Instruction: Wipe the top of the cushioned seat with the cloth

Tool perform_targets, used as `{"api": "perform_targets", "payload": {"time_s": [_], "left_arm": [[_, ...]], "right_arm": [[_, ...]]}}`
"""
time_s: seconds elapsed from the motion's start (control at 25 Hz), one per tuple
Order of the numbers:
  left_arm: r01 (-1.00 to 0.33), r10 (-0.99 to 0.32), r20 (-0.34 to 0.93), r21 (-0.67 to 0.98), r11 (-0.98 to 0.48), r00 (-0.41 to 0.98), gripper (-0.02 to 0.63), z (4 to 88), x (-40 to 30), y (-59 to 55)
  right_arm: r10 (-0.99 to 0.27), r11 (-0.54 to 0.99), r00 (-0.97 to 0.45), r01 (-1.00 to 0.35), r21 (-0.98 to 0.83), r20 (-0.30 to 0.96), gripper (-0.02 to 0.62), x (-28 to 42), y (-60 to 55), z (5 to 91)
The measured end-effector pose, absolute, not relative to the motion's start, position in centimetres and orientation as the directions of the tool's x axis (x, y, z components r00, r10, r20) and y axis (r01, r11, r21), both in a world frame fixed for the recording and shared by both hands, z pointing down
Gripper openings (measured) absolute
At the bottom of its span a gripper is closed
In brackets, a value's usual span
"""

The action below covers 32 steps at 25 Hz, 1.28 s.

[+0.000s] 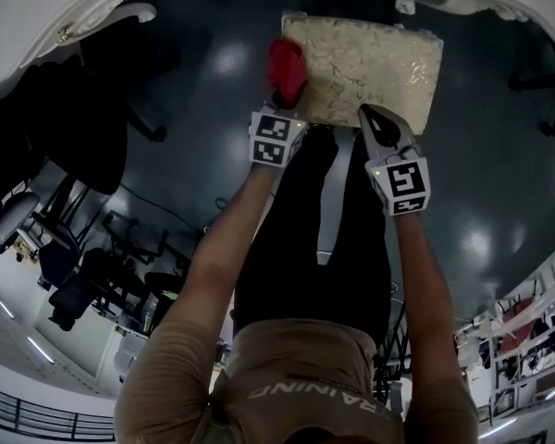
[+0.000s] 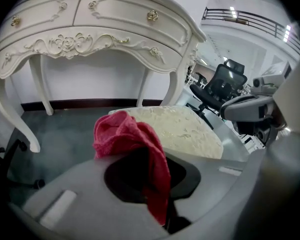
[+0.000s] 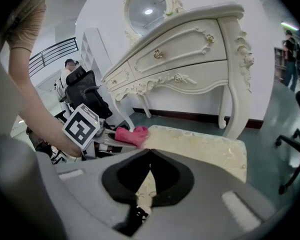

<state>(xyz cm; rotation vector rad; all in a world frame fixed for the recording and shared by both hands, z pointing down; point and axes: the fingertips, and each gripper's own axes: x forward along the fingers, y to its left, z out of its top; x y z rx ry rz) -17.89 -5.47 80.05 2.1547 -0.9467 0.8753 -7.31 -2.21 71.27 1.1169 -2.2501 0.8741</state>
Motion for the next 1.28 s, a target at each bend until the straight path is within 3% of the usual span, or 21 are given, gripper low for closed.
{"api": "perform_targets", "payload": {"time_s": [0.36, 1.28], "left_arm": [[-0.765, -0.348, 0.78, 0.245, -0.595, 0.521, 0.038, 80.2, -13.9, -4.5], [-0.677, -0.258, 0.787, 0.255, -0.691, 0.56, 0.038, 80.3, 6.4, -1.7]], "right_arm": [[-0.54, 0.425, -0.54, -0.837, -0.345, 0.645, 0.002, -3.1, -0.5, 71.4], [-0.612, 0.267, -0.453, -0.89, -0.37, 0.648, 0.003, 15.2, 1.1, 73.7]]}}
